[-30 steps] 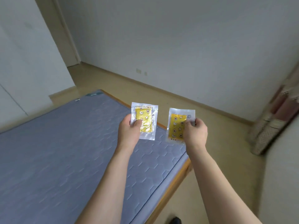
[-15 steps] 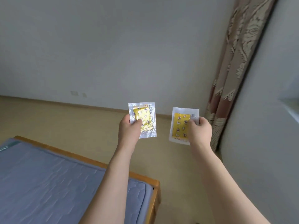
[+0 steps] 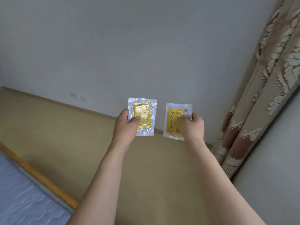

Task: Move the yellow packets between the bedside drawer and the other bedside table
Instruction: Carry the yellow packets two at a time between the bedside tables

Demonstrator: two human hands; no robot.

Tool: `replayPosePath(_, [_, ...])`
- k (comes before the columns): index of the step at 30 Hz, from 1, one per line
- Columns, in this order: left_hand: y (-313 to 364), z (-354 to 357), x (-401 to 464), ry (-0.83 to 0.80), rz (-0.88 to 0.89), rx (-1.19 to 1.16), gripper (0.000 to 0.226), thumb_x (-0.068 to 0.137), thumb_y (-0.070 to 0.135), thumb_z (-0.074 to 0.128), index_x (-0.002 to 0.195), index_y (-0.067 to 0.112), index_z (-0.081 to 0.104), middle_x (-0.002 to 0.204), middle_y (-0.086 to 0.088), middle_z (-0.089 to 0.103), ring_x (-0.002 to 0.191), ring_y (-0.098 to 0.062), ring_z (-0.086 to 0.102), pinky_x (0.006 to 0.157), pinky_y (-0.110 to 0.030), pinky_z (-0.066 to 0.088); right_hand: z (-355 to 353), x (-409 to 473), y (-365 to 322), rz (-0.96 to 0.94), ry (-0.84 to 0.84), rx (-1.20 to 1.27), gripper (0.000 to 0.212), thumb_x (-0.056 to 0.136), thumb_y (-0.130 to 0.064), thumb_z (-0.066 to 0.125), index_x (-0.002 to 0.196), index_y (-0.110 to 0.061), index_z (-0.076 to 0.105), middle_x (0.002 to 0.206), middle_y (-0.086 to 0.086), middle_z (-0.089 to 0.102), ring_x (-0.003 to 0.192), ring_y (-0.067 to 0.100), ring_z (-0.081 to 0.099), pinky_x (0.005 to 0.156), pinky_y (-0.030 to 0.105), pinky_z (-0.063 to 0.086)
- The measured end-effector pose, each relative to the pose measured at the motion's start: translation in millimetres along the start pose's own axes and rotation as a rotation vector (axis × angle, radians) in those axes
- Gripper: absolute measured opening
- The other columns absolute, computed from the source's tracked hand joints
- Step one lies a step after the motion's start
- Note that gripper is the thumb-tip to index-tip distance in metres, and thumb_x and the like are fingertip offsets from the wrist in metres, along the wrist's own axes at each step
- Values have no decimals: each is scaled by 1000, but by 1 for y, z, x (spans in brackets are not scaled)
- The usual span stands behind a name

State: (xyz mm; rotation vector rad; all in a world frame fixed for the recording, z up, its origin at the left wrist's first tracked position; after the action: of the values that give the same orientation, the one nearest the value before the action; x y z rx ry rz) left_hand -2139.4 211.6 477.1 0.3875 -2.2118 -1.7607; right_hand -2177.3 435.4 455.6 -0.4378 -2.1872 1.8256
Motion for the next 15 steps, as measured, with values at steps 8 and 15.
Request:
replayPosePath(8, [-40,-61,154,295,-77,2,9,84,10,56,90,9,62,78,2,59,70,-16,53,67,-30,42,204,108,-17,-11,-296,81,22,93,-26,43,75,-12,46,73,4,53,66,22,52,62,35,49])
replayPosePath(15, [-45,-164,286,547,-93,-103,12,85,11,57,93,11,66,88,-7,67,76,-18,62,69,-32,49,401,160,-79,-102,-532,67,34,94,-33,45,86,-1,50,77,6,58,67,22,57,61,33,50])
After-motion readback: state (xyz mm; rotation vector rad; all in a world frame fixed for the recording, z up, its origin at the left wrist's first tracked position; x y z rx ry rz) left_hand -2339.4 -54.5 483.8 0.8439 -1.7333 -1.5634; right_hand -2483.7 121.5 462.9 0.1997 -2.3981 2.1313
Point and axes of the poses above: each hand's wrist, its own x-axis towards the middle knuckle, its own z-axis out of the palm, y = z × x, the point moved 4 cm from there along x, towards the middle knuckle
